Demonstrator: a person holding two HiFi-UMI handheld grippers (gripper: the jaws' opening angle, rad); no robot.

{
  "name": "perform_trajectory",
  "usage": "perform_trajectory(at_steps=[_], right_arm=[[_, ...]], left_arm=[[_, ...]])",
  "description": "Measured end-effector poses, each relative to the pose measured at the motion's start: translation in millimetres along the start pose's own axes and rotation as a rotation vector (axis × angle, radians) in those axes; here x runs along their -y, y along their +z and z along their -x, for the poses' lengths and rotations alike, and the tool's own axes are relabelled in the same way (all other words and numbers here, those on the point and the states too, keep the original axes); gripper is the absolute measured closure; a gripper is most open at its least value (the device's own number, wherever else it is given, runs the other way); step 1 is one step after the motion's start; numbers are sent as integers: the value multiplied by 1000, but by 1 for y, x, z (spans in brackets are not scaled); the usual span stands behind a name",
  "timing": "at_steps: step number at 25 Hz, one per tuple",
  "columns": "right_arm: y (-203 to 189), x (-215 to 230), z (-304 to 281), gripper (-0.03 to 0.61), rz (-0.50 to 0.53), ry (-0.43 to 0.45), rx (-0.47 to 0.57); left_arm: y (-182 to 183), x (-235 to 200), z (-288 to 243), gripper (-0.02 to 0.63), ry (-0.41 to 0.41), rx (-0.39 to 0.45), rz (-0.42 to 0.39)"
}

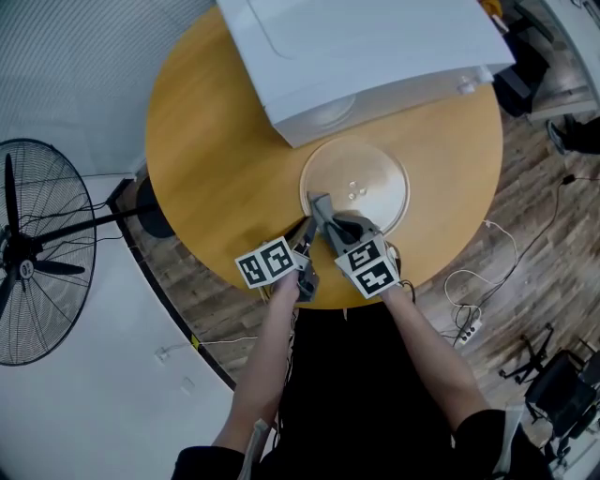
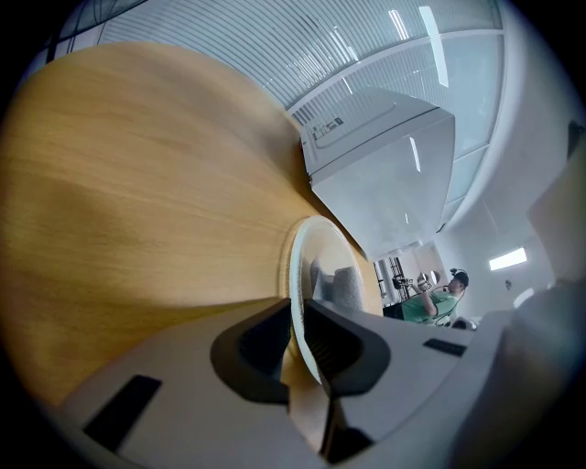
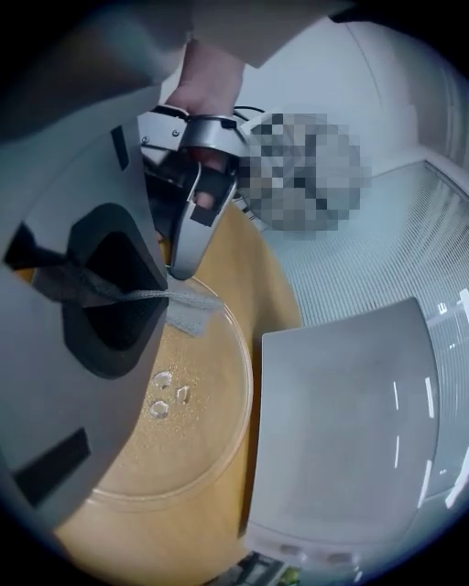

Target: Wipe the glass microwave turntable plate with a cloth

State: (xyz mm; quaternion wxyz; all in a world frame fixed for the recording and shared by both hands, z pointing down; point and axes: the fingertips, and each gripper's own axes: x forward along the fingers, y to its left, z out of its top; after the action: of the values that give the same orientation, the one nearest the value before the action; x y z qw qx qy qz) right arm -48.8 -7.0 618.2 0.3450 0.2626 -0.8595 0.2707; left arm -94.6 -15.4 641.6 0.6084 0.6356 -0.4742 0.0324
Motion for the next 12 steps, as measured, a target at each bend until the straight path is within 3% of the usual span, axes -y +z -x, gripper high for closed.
perform_trajectory(at_steps=[5, 12], right_arm=[[-7, 0, -8, 521, 95, -50, -69], [-16, 0, -13, 505, 187, -39, -136]], left_arm=[[0, 0, 0, 574, 1, 0, 0], [0, -1, 0, 580, 25, 5, -9]])
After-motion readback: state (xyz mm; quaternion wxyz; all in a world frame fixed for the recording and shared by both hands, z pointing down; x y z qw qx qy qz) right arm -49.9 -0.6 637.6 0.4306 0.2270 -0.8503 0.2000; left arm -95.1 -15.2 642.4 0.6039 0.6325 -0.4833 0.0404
